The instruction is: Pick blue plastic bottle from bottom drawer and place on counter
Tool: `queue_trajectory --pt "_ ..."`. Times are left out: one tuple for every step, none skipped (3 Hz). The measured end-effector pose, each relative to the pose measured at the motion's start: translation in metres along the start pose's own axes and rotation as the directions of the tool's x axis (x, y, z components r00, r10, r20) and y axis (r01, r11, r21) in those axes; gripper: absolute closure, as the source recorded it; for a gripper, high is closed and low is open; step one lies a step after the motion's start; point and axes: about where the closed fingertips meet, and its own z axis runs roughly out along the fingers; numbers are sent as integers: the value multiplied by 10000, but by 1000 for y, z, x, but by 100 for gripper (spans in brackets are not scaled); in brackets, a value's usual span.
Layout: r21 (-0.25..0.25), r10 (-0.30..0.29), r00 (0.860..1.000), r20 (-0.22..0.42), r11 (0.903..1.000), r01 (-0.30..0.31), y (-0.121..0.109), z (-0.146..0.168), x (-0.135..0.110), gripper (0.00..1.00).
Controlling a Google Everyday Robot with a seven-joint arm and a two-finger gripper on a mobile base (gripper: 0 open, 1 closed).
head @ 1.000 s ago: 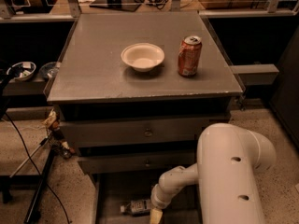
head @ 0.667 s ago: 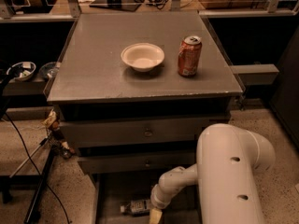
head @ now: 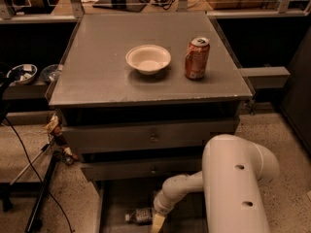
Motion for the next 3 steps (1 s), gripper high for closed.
queue_trajectory --pt "201 -24 10000 39 9998 23 -10 16 13 0" --pt "-2 62 9998 178 10000 -62 -13 35 17 0" --pt "-244 -112 9995 289 9996 119 -8 49 12 0"
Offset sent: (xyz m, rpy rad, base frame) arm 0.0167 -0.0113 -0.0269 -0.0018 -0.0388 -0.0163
